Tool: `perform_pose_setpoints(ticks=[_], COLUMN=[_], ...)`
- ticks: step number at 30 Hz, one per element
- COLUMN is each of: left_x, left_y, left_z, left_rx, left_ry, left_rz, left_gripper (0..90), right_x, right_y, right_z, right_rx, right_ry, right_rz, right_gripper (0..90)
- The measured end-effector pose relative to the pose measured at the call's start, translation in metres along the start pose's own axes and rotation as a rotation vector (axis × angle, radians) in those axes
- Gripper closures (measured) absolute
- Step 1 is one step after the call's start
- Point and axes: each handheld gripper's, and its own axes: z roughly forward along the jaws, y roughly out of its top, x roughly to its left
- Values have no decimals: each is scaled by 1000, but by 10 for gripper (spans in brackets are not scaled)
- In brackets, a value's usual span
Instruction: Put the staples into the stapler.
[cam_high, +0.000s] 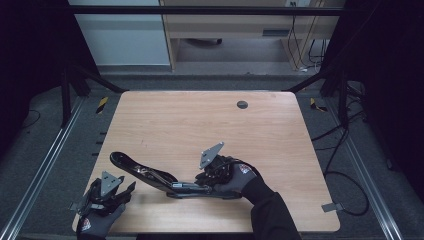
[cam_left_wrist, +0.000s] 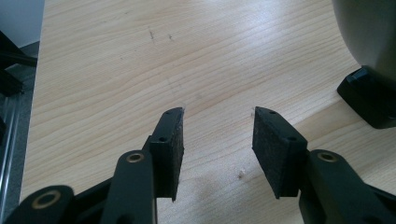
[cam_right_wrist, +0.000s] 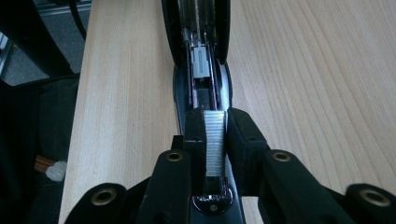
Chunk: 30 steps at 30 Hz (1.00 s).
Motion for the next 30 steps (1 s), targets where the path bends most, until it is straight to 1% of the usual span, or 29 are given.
perform_pose_setpoints(ticks=[1,7,8,11,14,16,24,30], left_x=[0,0,0,0,0,0,0,0], left_y=[0,0,0,0,0,0,0,0], left_z=[0,0,0,0,0,0,0,0], left_rx=[0,0,0,0,0,0,0,-1], left_ry=[0,0,0,0,0,0,0,1], left_rz=[0,-1,0,0,0,0,0,-1], left_gripper=[530,529,530,530,530,529,530,530], right_x=[0,1,1,2,1,2,0,0], right_y=[0,1,1,2,1,1,1,1], right_z=[0,4,4,6,7,8,8,9], right_rx=[5,13,12,16,25,24,31,33], right_ry=[-1,2,9,7,11,13,10,10], right_rz=[-10,-19,-14,-14,-20,-14,-21,-18], right_gripper=[782,782,782,782,782,782,783,783])
